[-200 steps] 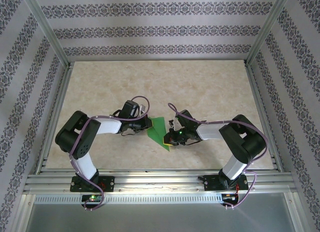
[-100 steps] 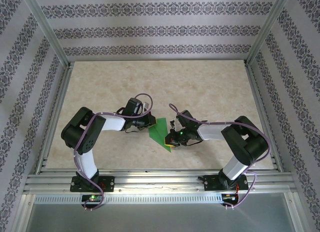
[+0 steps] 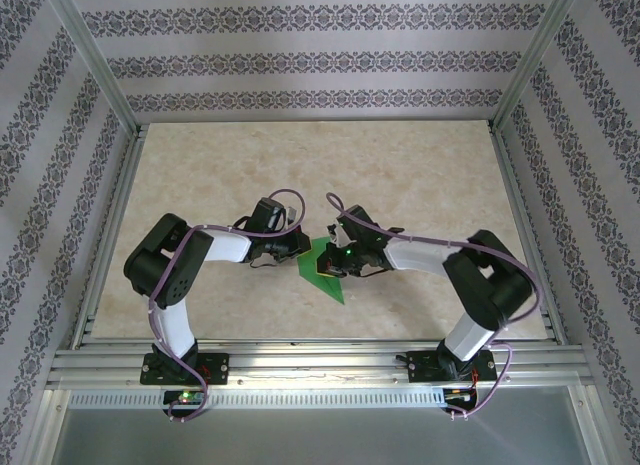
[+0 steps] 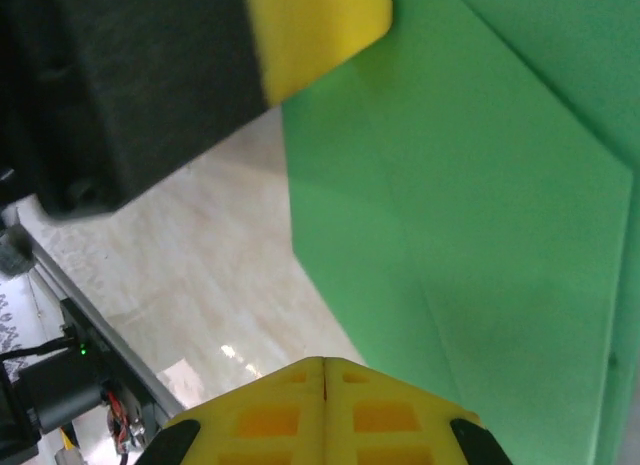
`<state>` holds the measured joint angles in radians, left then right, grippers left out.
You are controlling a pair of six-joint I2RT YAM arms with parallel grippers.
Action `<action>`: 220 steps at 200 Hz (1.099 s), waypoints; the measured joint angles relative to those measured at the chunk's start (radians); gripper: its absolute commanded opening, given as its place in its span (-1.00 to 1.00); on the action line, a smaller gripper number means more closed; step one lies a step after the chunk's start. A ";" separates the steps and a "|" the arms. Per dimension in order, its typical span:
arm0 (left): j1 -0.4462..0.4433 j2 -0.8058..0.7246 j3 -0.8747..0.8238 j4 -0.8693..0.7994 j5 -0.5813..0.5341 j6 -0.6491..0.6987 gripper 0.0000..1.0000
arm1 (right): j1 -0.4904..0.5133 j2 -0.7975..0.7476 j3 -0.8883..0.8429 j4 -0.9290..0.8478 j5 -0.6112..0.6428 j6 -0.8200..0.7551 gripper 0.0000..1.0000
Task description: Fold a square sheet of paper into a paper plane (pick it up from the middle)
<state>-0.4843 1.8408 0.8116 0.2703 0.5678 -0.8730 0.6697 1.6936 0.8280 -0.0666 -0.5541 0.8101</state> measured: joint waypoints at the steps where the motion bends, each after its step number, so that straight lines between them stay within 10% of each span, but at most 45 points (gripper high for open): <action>1: 0.000 0.000 0.000 0.000 0.000 0.000 -1.00 | 0.000 0.005 0.003 0.000 0.000 0.000 -0.97; 145: 0.000 -0.042 -0.026 -0.050 -0.030 0.002 -1.00 | -0.009 -0.293 -0.406 0.057 -0.057 -0.005 -0.81; 220: 0.000 -0.181 -0.026 -0.141 -0.063 0.006 -0.69 | -0.060 -0.431 -0.364 0.008 -0.027 0.014 -0.74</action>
<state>-0.4843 1.6600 0.7860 0.1295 0.5049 -0.8673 0.6102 1.2621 0.4637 -0.0589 -0.5812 0.8246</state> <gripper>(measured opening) 0.150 0.131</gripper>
